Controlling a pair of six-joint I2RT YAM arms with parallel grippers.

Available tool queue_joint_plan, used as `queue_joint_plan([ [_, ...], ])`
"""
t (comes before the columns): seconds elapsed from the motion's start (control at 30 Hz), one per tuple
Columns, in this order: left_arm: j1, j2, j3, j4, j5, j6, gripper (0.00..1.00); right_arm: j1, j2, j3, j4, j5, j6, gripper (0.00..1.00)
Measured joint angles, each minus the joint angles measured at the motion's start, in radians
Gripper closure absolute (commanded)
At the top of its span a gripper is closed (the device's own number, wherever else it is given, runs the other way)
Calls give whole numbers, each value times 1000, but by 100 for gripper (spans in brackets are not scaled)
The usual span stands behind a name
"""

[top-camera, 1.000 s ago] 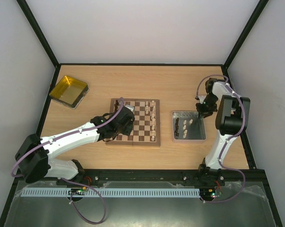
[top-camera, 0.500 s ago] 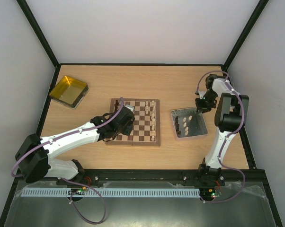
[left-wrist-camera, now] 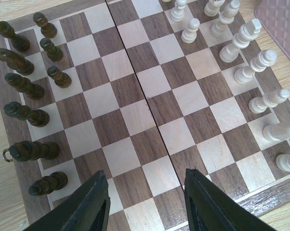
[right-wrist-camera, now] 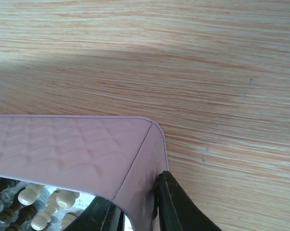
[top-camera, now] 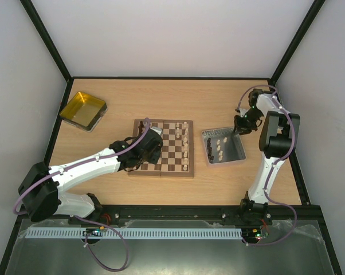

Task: Set up the chess pieces on the board
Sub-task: Adjust the storage box at the center of the board.

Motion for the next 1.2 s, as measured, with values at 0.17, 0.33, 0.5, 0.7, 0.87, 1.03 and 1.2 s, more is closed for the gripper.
queue_joint_plan([
  [0.17, 0, -1, 0, 0, -1, -4, 55, 0, 0, -1, 18, -33, 38, 81],
  [0.33, 0, -6, 0, -2, -4, -7, 54, 0, 0, -11, 38, -47, 68, 73],
  [0.5, 0, -12, 0, -2, -4, -10, 53, 0, -1, -18, 42, -51, 85, 60],
  [0.7, 0, -12, 0, -4, -4, -11, 49, 0, -18, -19, 42, -43, 90, 49],
  [0.87, -2, -12, 6, -8, -4, -13, 42, 0, -71, -19, 42, 8, 84, 41],
  [1.03, -29, -6, 52, -35, -22, -5, 28, 0, -145, -19, 42, 72, 60, 41],
  [1.2, -65, 85, 196, -75, -53, 26, 31, 0, -234, -42, 60, 120, 27, 40],
])
